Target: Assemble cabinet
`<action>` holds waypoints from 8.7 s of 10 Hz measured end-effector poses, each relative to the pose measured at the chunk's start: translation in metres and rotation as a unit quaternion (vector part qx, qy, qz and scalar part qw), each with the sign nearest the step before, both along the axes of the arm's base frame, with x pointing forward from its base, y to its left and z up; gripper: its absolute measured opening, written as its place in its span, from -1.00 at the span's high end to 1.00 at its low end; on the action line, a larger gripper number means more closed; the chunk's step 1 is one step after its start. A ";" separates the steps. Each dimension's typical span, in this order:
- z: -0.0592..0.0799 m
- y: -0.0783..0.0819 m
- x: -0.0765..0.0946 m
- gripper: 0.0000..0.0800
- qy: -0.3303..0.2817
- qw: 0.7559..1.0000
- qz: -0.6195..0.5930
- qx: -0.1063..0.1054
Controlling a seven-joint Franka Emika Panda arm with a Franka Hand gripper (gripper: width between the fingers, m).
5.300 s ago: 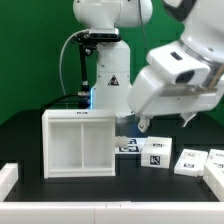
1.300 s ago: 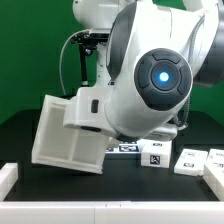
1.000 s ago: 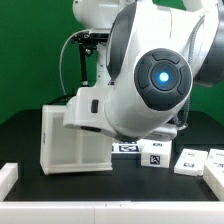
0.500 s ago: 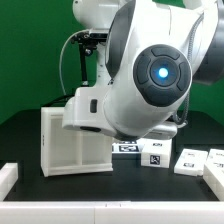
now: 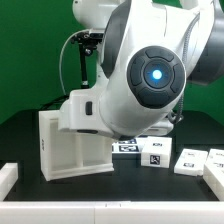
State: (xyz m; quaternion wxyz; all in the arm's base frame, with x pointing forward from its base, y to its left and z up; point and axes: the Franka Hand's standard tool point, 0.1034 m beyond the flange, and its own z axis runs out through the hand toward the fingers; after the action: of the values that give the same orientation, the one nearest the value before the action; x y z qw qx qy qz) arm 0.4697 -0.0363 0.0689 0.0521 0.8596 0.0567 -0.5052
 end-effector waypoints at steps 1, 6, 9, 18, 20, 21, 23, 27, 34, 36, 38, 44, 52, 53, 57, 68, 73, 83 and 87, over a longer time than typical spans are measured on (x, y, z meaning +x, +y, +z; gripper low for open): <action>0.000 -0.002 0.000 -0.10 0.003 1.000 0.010 0.021; -0.003 0.003 -0.007 -0.97 0.011 1.000 0.018 0.023; -0.009 0.003 -0.013 -0.99 0.014 0.999 0.028 0.040; -0.011 0.002 -0.014 0.34 0.015 0.999 0.026 0.040; -0.011 0.002 -0.013 0.34 0.014 0.999 0.025 0.039; -0.009 0.002 -0.010 0.34 0.010 0.999 0.024 0.036; 0.002 0.002 0.000 0.34 -0.012 0.999 0.023 0.034; 0.020 -0.006 0.022 0.34 -0.123 0.991 0.024 0.049; 0.039 0.001 0.052 0.33 -0.371 0.923 0.022 0.100; 0.045 0.014 0.052 0.33 -0.436 0.889 0.053 0.125; 0.033 0.021 0.059 0.33 -0.521 0.839 0.054 0.149; 0.002 0.015 0.046 0.33 -0.541 0.829 0.042 0.136; -0.035 0.020 0.060 0.33 -0.567 0.814 0.052 0.113; -0.036 0.020 0.059 0.33 -0.567 0.815 0.051 0.113; -0.010 0.006 0.066 -0.73 -0.548 0.826 0.047 0.123; -0.003 -0.097 0.100 -0.99 -0.514 0.845 0.062 0.136; -0.024 -0.107 0.092 -0.99 -0.509 0.849 0.059 0.126; -0.013 -0.096 0.117 0.78 -0.493 0.829 0.192 0.180; -0.015 -0.096 0.113 0.78 -0.496 0.828 0.193 0.178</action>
Offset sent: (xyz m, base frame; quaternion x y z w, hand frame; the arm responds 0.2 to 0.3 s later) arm 0.0000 0.0000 0.0000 0.0000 0.0000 0.0000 1.0000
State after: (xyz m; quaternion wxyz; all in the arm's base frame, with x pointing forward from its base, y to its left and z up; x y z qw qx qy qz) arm 0.5822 -0.1321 0.0540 0.0161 0.9605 0.2766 0.0278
